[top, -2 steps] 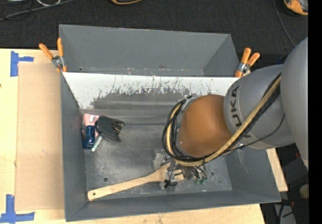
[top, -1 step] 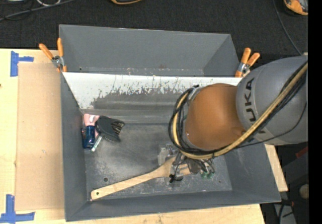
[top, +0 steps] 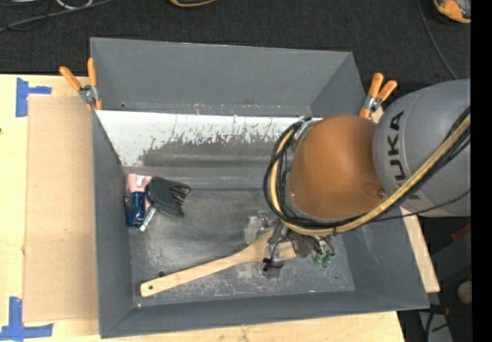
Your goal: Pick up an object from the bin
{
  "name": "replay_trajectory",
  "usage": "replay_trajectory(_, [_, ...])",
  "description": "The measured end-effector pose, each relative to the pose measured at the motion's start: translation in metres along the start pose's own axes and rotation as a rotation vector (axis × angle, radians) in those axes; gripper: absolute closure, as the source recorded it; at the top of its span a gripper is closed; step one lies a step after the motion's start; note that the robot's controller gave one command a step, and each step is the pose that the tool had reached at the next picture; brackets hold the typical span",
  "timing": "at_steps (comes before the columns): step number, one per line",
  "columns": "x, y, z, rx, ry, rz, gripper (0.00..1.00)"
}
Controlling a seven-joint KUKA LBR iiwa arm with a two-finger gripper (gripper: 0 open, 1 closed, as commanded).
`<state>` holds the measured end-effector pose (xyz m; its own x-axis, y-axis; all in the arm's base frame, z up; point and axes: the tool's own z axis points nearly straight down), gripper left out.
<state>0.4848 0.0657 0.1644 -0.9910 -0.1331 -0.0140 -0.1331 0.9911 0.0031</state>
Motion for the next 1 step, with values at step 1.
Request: replay_trajectory(1, [0.0003, 0.0003, -0.0107, 0.000, 0.002, 0.002, 1.00])
